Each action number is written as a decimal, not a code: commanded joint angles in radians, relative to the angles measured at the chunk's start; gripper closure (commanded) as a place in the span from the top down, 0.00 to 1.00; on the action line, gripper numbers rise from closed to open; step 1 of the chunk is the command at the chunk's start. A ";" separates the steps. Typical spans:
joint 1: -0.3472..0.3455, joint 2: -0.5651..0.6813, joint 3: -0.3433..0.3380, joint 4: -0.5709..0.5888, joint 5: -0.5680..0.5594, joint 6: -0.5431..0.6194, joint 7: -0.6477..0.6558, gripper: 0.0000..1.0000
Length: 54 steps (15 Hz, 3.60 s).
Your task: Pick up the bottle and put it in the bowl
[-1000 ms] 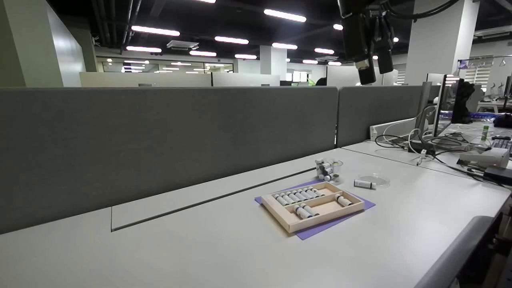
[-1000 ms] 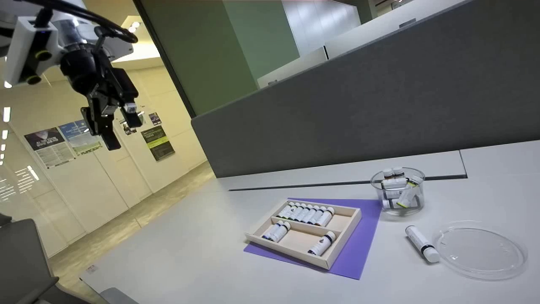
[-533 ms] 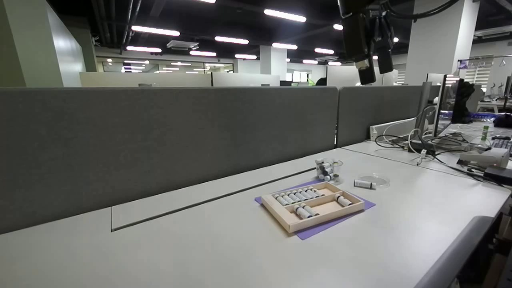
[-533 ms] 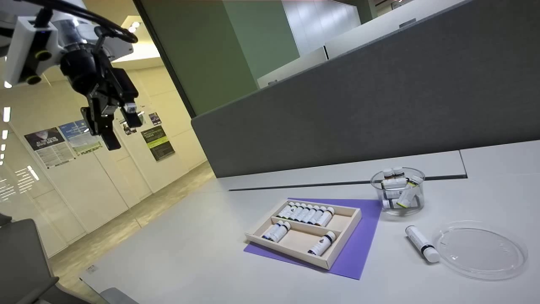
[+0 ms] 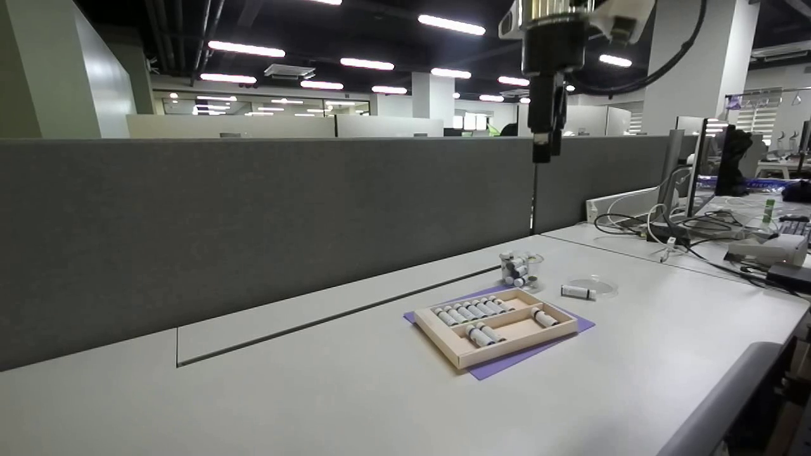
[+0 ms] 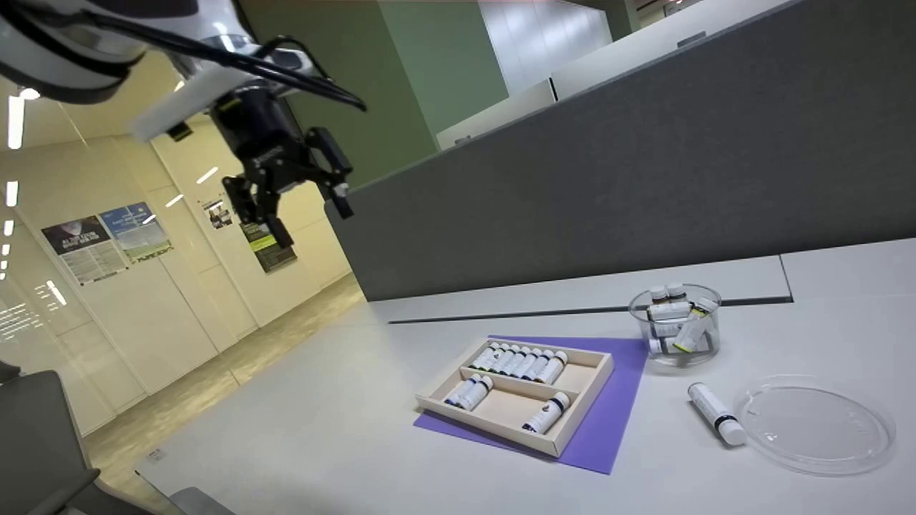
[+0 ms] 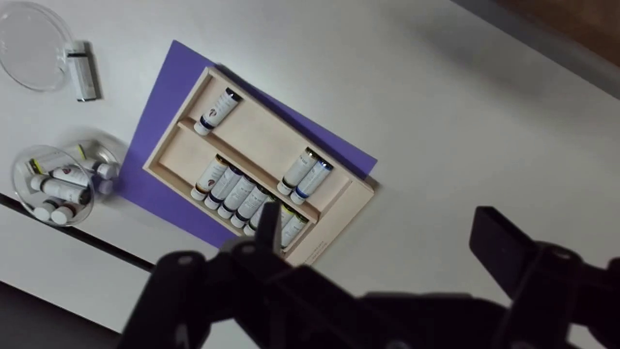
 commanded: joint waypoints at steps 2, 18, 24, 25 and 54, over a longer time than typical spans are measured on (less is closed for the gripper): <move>-0.058 0.259 -0.146 0.155 0.058 0.022 -0.276 1.00; -0.268 0.540 -0.188 0.505 0.013 -0.114 -0.303 1.00; -0.343 0.645 -0.211 0.493 -0.065 0.123 -0.425 1.00; -0.361 0.673 -0.213 0.499 -0.075 0.161 -0.448 1.00; -0.487 1.111 -0.137 0.639 -0.057 0.447 -0.505 1.00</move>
